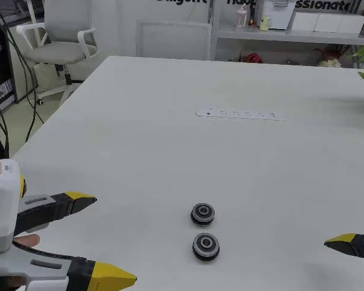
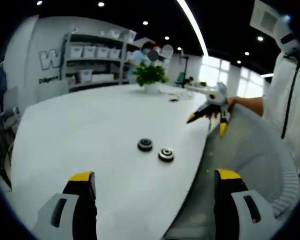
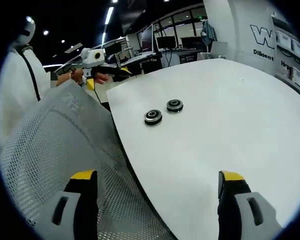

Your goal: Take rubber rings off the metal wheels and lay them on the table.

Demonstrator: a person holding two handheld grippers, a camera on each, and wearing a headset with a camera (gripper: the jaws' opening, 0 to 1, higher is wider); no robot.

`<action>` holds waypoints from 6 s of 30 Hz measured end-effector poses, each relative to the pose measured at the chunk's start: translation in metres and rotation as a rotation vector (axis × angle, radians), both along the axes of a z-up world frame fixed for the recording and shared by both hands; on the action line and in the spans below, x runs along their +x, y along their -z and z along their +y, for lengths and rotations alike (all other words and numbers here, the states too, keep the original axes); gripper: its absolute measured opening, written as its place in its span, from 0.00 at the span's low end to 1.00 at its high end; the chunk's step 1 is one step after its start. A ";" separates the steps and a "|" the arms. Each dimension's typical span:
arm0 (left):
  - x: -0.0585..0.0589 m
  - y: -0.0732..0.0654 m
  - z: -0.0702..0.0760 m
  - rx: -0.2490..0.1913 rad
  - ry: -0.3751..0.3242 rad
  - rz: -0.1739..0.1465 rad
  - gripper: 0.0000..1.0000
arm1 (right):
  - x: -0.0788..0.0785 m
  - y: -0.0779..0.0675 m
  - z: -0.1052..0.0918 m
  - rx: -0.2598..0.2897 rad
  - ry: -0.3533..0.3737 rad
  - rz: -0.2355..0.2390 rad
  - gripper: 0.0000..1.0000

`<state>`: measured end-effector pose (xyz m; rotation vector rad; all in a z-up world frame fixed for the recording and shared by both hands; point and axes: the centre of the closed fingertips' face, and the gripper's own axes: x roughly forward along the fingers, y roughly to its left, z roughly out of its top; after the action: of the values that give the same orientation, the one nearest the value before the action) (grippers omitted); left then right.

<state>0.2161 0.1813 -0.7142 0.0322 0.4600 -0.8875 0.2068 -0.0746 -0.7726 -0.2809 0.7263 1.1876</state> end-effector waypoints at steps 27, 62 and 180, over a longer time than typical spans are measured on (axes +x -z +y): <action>-0.001 -0.001 0.009 -0.015 -0.038 0.000 1.00 | 0.002 -0.002 0.000 0.020 0.018 0.002 0.93; 0.000 -0.003 0.012 -0.007 -0.049 -0.012 1.00 | 0.004 -0.005 -0.002 0.052 0.045 0.009 0.92; 0.054 0.024 -0.128 0.026 0.324 -0.146 0.49 | 0.074 -0.054 0.073 0.268 -0.067 -0.111 0.57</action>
<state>0.2705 0.0538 -0.7381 0.1987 0.3338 -1.1886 0.2807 -0.0013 -0.7184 -0.1467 0.4573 1.3070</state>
